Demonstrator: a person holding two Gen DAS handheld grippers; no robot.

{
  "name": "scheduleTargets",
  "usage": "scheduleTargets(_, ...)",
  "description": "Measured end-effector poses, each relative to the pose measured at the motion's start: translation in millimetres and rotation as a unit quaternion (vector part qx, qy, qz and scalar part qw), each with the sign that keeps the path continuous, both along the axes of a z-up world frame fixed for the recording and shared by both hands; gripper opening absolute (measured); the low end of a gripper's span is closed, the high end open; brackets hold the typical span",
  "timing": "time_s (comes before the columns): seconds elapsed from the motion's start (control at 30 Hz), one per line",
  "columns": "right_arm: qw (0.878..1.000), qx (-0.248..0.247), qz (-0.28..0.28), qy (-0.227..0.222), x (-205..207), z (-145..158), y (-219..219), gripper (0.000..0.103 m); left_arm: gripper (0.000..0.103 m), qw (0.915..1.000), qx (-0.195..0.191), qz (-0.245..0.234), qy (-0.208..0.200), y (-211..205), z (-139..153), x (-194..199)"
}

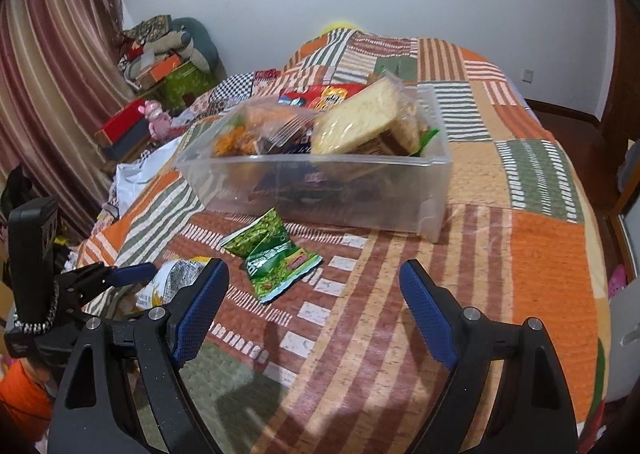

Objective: Organize snacks
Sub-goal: 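Grasp the chip packet with the left gripper while the right grasps the pea packet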

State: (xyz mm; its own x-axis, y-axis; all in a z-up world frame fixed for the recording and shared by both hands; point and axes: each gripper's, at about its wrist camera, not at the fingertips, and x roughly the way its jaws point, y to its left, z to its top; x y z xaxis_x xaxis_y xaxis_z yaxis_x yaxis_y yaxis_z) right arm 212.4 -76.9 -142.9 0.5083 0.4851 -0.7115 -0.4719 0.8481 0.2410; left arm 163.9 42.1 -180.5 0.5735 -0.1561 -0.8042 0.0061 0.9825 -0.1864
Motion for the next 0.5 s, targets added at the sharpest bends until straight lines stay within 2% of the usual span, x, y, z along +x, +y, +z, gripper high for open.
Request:
scheduleTargets(0.07, 1.0, -0.007, 0.006, 0.003, 1, -3, 6, 0.085, 0.083, 0.9999, 0.005, 0.001, -0.009, -1, -3, 0)
scheduleTargets(0.13, 1.0, -0.013, 0.014, 0.007, 3, -6, 11, 0.085, 0.07, 0.9998, 0.009, 0.001, -0.02, 1, -3, -1)
scheduleTargets(0.23, 0.999, -0.022, 0.027, 0.016, 7, -12, 20, 0.085, 0.059, 0.9995, 0.007, 0.0, -0.031, 8, -4, -5)
scheduleTargets(0.4, 0.997, -0.048, 0.049, 0.023, 11, -23, 39, 0.085, 0.047, 0.9991, 0.005, 0.003, -0.043, 18, -1, -9)
scheduleTargets(0.5, 0.996, -0.067, 0.053, 0.021, 16, -28, 49, 0.084, 0.045, 0.9988, -0.002, 0.009, -0.049, 25, 0, -7)
